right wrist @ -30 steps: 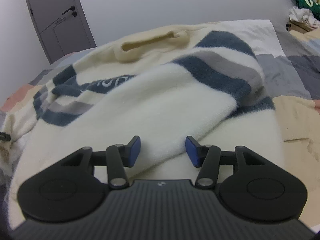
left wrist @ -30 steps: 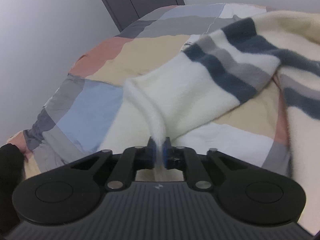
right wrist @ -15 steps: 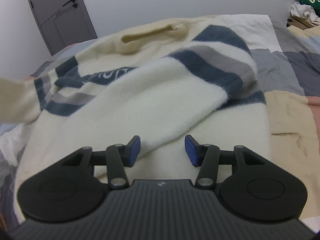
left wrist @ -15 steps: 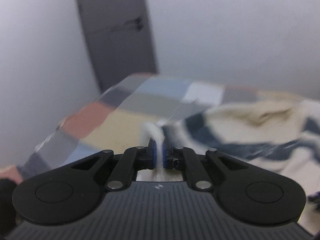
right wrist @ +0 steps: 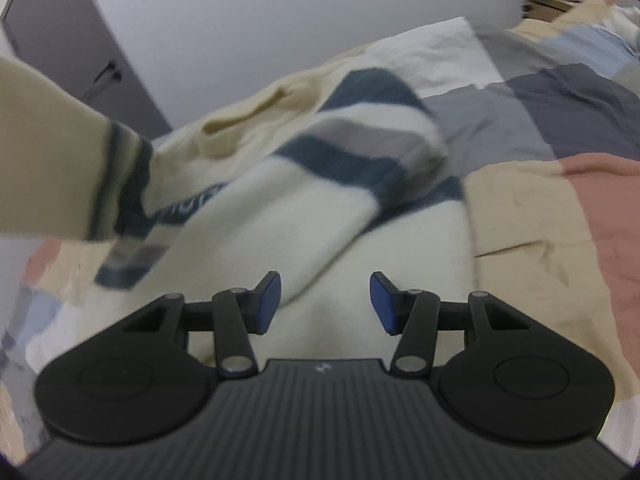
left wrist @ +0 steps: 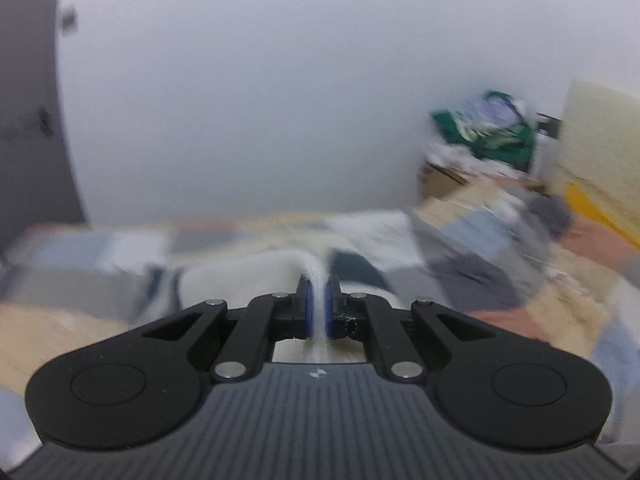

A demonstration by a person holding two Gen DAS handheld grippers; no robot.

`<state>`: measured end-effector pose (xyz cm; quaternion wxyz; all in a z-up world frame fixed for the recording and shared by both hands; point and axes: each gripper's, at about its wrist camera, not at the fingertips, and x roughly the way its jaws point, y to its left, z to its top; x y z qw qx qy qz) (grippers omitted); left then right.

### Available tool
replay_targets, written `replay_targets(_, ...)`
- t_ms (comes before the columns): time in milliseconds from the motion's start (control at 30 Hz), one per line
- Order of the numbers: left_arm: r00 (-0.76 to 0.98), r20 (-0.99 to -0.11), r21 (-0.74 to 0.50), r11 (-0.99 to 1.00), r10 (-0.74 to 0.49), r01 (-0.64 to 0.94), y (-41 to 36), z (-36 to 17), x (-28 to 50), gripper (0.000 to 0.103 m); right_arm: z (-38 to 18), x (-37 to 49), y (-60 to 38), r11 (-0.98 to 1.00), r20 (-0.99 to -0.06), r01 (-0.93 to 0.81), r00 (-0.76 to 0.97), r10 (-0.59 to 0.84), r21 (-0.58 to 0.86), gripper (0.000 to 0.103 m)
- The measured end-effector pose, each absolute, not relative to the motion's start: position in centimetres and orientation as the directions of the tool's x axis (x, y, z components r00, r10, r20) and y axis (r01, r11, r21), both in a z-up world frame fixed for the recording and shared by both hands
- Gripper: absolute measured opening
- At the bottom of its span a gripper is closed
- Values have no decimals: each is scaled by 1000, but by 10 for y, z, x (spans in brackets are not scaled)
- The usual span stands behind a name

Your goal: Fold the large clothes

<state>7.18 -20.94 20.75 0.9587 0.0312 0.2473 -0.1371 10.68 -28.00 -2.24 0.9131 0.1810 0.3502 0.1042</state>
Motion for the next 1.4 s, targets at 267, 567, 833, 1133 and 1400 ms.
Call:
replay_targets(267,735,-614,-84,950,-288,301,-235,117,109,8,-32,112,-301,909,-630,34,732,261,416,52)
replay_targets(567,735,-619,-121,958,-277,260,-184,84,77,63,-23,106,-301,919,-588,1,769,251,394,53)
replay_targets(833,713,-674,-199,977,-193,76,-102,53,51,63,-9,88,-304,919,-573,3,782,243,394,63)
replay_targets(1133,695,-718,-227,958,-44,-174,-17,24,52,63,-23,85,-292,903,-618,14,734,282,429,65)
replay_targets(1400,698,-715,-287,928,-41,-240,11,15,59,63,-16,78,-254,965,-597,-79,772,218,250,9)
